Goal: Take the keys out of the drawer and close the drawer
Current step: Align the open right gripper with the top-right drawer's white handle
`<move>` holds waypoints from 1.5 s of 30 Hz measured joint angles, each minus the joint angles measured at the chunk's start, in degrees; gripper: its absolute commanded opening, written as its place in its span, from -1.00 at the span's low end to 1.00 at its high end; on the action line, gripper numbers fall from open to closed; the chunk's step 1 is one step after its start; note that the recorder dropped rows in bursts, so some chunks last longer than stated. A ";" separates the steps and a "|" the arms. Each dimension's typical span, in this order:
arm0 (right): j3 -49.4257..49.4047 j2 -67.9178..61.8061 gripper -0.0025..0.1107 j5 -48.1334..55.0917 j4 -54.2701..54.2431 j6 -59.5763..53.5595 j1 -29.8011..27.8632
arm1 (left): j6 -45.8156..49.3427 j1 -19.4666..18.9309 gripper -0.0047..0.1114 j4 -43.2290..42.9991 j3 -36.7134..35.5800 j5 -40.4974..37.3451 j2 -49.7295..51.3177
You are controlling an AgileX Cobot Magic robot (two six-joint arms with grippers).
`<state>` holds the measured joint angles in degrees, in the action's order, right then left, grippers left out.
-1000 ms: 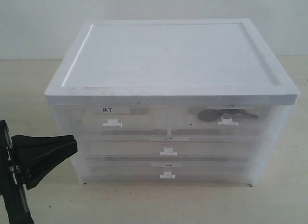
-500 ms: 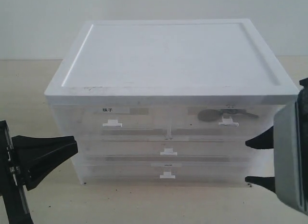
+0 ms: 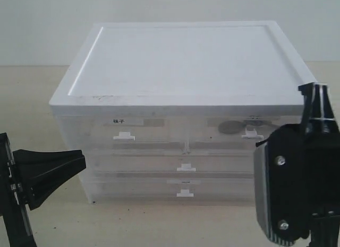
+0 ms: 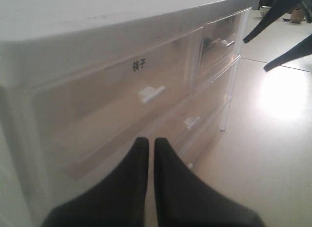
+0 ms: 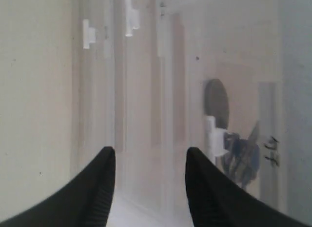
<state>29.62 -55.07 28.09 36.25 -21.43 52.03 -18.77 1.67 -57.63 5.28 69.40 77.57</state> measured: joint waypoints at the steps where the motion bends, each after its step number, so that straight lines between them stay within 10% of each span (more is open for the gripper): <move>1: 0.00 -1.43 -0.23 0.00 2.29 1.29 0.56 | 0.00 0.00 -0.84 0.00 0.00 0.00 0.00; 23: -0.62 -2.70 -0.24 9.36 35.61 38.15 11.91 | 0.00 0.00 -0.84 0.00 0.00 0.00 0.00; 45: -1.77 -8.23 -0.24 9.25 39.84 37.90 11.91 | -0.12 0.00 -0.84 0.00 0.00 0.00 0.00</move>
<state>27.85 -63.31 37.34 76.09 16.48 63.94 -18.88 1.67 -57.63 5.28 69.40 77.57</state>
